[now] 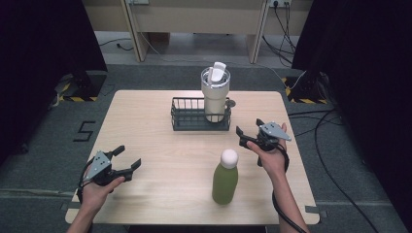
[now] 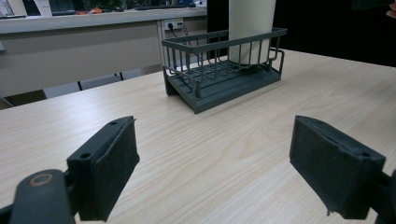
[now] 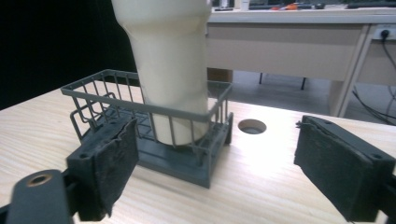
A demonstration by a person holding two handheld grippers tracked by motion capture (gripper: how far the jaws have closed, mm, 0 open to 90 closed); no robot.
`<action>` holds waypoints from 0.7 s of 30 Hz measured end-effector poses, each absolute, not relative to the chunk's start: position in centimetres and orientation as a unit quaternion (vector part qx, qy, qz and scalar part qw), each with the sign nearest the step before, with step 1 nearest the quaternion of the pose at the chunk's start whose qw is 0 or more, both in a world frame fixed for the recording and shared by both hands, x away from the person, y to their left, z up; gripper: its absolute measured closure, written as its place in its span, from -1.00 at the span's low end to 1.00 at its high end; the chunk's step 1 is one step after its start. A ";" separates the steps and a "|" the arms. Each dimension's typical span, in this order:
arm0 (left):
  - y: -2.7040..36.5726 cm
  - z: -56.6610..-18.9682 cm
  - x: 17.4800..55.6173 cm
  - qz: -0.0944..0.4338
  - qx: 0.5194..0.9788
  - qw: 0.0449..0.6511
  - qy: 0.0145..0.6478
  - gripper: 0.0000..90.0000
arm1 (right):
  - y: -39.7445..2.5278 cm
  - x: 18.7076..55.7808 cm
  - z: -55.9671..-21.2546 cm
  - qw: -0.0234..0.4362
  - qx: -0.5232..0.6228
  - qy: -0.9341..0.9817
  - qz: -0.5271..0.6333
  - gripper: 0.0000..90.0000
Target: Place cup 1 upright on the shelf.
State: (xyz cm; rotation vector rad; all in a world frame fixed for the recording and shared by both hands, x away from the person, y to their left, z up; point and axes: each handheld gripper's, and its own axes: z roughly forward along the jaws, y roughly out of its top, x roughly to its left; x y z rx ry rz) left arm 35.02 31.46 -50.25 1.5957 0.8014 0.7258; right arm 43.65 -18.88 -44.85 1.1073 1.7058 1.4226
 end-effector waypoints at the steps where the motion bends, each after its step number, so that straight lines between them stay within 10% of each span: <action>1: 31.4 -50.2 35.0 0.309 0.680 0.571 0.341 -0.68 | -19.1 43.4 -44.9 0.326 0.423 0.649 0.543 -0.68; 21: 28.8 -49.2 35.4 0.291 0.686 0.587 0.317 -0.68 | -23.4 37.7 -46.9 0.345 0.447 0.632 0.531 -0.67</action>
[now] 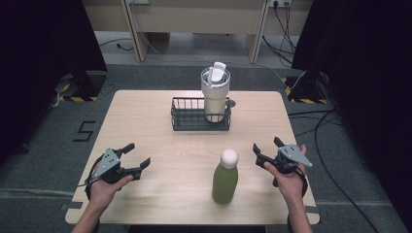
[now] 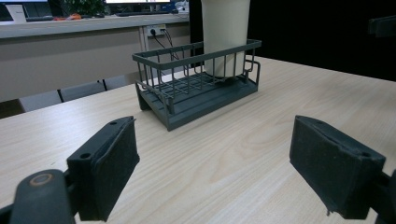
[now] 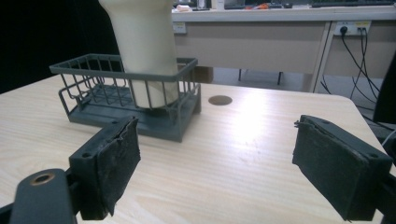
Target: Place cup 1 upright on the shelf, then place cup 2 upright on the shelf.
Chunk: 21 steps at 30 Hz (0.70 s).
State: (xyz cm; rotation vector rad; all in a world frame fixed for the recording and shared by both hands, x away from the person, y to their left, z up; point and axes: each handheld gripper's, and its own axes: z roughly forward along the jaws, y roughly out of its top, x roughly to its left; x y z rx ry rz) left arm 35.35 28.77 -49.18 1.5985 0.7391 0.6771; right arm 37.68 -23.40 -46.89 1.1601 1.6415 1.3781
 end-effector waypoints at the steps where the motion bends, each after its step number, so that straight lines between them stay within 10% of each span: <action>1: 28.8 -49.1 35.3 0.290 0.686 0.588 0.316 -0.68 | -23.5 37.6 -47.0 0.345 0.450 0.631 0.530 -0.67; 21: 23.3 -47.4 35.0 0.235 0.691 0.633 0.259 -0.68 | -24.1 37.7 -47.5 0.344 0.457 0.634 0.521 -0.67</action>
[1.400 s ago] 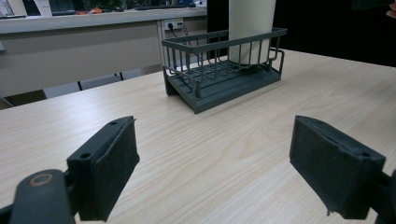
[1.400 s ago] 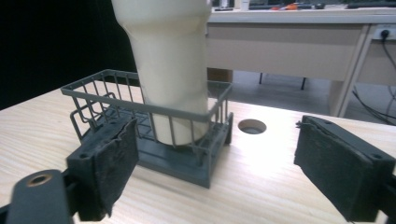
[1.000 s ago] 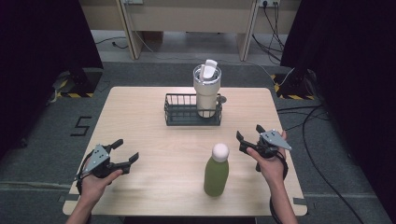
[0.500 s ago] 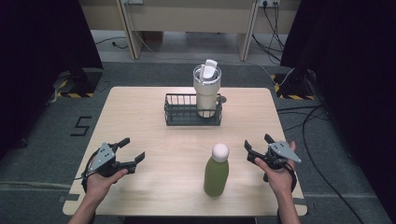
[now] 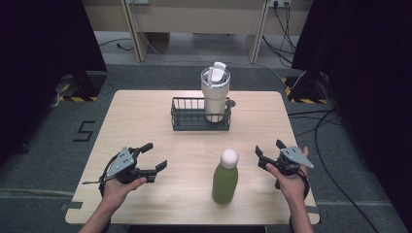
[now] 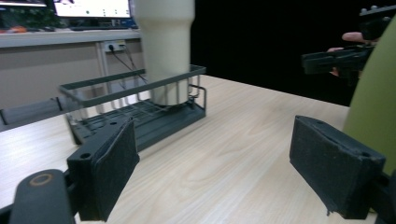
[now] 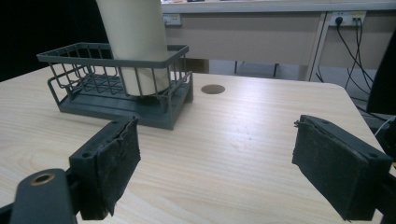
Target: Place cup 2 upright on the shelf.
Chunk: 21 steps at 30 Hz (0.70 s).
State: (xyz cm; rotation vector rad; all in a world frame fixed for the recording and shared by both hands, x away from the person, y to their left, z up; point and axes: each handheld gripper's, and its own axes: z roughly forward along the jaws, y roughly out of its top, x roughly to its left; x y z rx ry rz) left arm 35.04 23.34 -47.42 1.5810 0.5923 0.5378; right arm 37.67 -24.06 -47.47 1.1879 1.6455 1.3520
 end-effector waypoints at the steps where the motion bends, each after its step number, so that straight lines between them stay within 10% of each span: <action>1: 23.0 -47.4 34.9 0.231 0.692 0.635 0.255 -0.68 | -24.1 37.6 -47.4 0.345 0.456 0.634 0.521 -0.67; 21: 17.1 -45.0 33.8 0.186 0.707 0.658 0.181 -0.68 | -24.5 37.1 -47.4 0.353 0.465 0.628 0.515 -0.67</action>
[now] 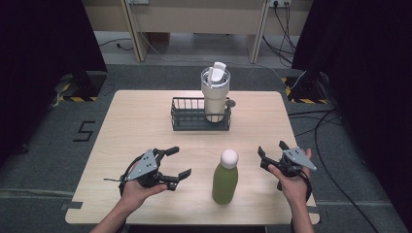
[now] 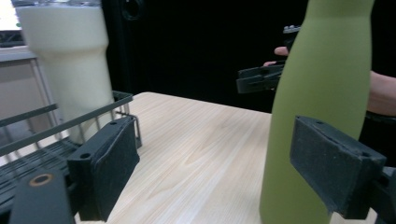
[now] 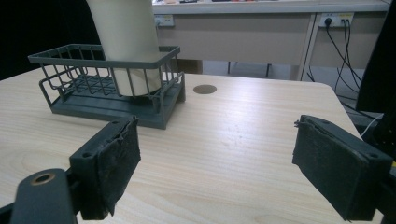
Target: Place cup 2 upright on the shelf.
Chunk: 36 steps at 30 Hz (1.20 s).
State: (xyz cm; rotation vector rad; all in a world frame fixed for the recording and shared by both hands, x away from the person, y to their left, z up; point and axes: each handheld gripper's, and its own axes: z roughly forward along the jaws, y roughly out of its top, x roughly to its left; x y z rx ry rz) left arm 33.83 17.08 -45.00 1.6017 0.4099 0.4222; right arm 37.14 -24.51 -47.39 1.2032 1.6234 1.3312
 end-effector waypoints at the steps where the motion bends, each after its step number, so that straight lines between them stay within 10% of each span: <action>1: 16.7 -44.9 33.8 0.182 0.710 0.658 0.175 -0.68 | -24.5 37.1 -47.4 0.352 0.465 0.628 0.515 -0.67; 36: 9.6 -44.9 33.0 0.118 0.735 0.660 0.099 -0.68 | -24.2 37.2 -47.6 0.347 0.467 0.634 0.510 -0.67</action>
